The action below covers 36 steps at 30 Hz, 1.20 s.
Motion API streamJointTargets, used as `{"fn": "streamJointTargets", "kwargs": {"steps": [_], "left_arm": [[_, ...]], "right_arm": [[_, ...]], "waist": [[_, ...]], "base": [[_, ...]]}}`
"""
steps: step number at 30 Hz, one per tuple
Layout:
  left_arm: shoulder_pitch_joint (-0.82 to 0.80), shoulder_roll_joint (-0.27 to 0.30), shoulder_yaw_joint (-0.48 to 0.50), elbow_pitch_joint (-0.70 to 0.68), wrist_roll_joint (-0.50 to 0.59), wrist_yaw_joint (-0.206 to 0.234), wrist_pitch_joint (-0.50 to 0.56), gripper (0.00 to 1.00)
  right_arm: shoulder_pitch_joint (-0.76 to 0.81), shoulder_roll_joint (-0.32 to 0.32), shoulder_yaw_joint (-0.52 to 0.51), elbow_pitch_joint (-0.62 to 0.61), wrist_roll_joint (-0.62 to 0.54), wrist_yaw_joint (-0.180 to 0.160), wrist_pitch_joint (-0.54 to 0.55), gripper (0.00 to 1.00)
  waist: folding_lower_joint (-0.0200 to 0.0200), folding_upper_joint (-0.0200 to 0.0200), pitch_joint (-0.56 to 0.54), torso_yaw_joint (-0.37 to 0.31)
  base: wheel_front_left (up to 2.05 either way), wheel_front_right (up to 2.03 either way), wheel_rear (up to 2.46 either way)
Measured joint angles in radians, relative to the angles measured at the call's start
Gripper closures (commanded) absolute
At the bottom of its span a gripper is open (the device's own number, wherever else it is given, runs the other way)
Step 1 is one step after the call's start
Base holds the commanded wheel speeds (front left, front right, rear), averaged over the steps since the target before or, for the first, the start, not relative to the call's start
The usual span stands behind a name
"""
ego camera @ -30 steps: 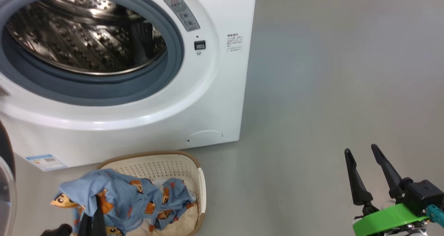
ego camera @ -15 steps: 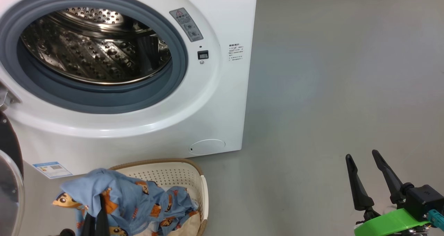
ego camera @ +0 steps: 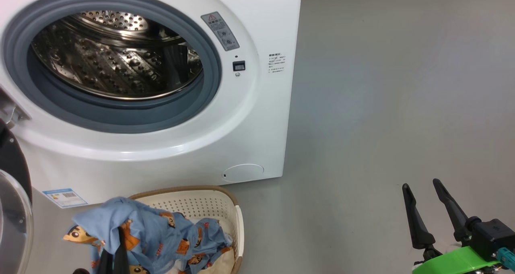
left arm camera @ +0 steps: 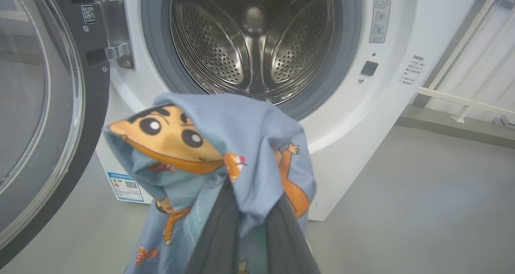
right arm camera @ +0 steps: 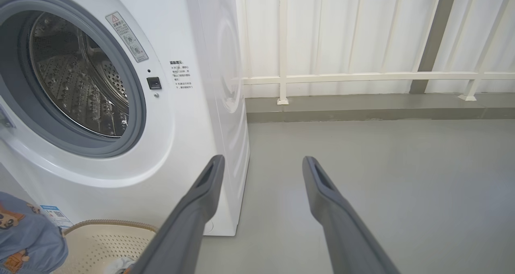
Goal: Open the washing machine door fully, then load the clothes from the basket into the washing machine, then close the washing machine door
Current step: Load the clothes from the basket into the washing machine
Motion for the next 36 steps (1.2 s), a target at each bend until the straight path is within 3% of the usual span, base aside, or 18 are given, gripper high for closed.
{"fn": "streamJointTargets", "kwargs": {"steps": [12, 20, 36], "left_arm": [[-0.009, 0.000, -0.007, -0.011, 0.017, -0.011, 0.000, 1.00], [-0.147, 0.003, 0.008, 0.020, 0.042, -0.035, 0.000, 1.00], [-0.465, 0.104, 0.089, 0.128, 0.113, -0.041, -0.004, 1.00]], "right_arm": [[-0.001, 0.005, 0.010, -0.007, 0.000, 0.000, 0.000, 0.00], [-0.045, 0.019, 0.039, -0.019, 0.000, 0.000, 0.000, 0.00], [-0.130, 0.063, 0.064, -0.023, 0.001, 0.000, 0.000, 0.00]], "waist": [[0.0000, 0.0000, 0.022, -0.002], [0.0000, 0.0000, 0.079, -0.022], [0.0001, 0.0000, 0.221, -0.104]], "base": [[0.00, 0.00, 0.00], [0.00, 0.00, 0.00], [0.00, 0.00, 0.00]]}}
